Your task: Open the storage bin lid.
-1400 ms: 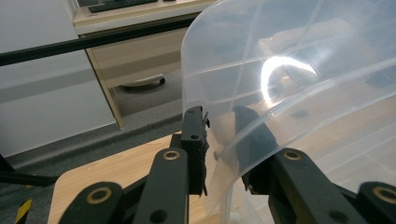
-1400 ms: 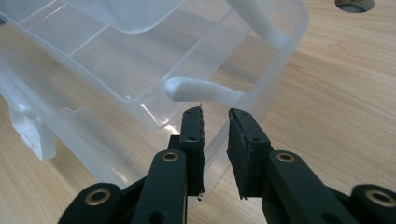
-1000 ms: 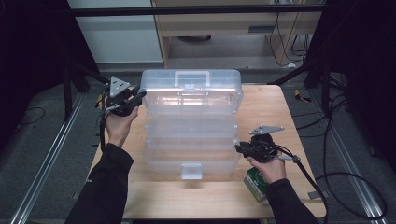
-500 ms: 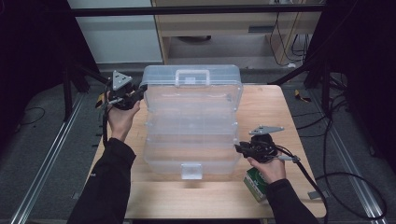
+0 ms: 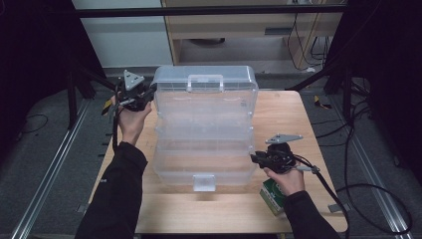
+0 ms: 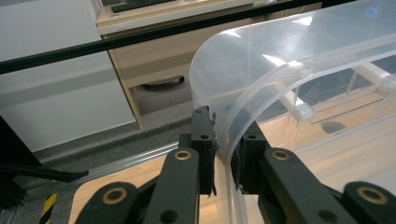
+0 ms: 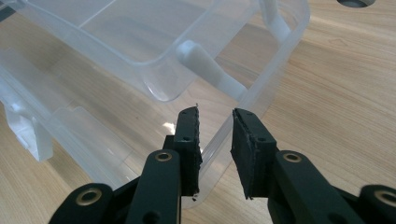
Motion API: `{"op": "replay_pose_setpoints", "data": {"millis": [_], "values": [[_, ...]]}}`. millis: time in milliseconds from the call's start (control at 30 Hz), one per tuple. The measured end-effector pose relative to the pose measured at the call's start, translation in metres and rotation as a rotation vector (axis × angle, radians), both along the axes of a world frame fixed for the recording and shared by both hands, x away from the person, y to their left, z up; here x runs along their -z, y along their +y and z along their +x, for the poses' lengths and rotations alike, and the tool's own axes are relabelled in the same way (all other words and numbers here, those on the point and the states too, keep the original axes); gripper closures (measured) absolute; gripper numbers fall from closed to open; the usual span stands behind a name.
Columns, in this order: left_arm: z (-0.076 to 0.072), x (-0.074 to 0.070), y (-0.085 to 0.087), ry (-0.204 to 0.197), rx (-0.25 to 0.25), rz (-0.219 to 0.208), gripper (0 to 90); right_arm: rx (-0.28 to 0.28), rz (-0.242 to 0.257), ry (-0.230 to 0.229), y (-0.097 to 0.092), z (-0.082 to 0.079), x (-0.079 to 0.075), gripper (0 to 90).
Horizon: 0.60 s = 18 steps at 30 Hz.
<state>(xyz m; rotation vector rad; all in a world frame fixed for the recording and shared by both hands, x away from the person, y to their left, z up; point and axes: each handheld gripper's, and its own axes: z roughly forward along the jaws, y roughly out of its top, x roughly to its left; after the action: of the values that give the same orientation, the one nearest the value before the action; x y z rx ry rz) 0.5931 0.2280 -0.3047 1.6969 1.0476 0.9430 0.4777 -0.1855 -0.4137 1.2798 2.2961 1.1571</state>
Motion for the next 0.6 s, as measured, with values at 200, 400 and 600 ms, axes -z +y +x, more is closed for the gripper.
{"op": "replay_pose_setpoints", "data": {"millis": [200, 400, 600], "values": [[0.006, 0.0, -0.002, 0.011, -0.014, -0.006, 81.7, -0.001, 0.0, 0.001, 0.0, 0.0, 0.0, 72.0], [0.01, 0.0, -0.003, 0.01, -0.026, -0.012, 82.5, -0.002, 0.0, 0.0, 0.0, 0.0, 0.0, 71.9], [0.014, 0.001, -0.004, 0.012, -0.036, -0.016, 83.2, -0.003, 0.0, 0.001, 0.0, 0.0, 0.0, 71.9]]}}
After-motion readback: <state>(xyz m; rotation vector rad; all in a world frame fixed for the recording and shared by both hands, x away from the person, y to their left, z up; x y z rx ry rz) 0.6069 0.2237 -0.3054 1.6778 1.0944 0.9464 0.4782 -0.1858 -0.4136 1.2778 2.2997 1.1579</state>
